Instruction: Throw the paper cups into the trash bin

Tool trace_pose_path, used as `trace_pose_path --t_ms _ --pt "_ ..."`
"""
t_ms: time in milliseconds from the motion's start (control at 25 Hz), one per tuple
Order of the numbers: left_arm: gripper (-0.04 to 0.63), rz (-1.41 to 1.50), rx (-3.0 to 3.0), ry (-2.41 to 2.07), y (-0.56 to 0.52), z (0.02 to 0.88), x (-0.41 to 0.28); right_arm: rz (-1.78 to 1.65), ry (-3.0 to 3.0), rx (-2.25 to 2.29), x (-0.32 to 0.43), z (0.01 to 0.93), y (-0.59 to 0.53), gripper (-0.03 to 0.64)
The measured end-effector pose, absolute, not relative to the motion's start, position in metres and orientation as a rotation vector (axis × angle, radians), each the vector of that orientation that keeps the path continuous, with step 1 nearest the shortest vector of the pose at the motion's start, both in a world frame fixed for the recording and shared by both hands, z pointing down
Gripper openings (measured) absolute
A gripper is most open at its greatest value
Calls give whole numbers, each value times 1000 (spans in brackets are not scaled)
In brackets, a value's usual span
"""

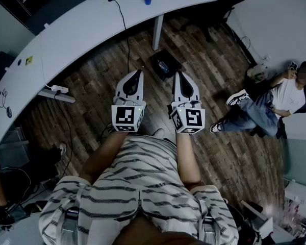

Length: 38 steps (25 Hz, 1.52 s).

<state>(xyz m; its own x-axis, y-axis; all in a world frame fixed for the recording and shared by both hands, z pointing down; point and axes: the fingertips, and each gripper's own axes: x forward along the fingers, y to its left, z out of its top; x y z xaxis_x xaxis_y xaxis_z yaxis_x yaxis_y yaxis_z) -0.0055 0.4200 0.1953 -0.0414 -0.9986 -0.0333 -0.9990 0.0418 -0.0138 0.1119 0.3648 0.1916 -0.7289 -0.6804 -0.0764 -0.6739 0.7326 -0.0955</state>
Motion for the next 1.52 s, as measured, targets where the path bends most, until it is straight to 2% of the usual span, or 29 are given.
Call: trace_pose_path --t_ms 640,1120,1520 --pt "25 -50 -2131 2311 406 221 55 -92 2862 -1038 166 207 341 9" --pt "25 -17 -2102 2348 375 227 38 -103 2868 -999 151 211 313 9" --pt "25 24 -2143 2338 272 234 -32 -78 2846 -1063 85 213 218 9"
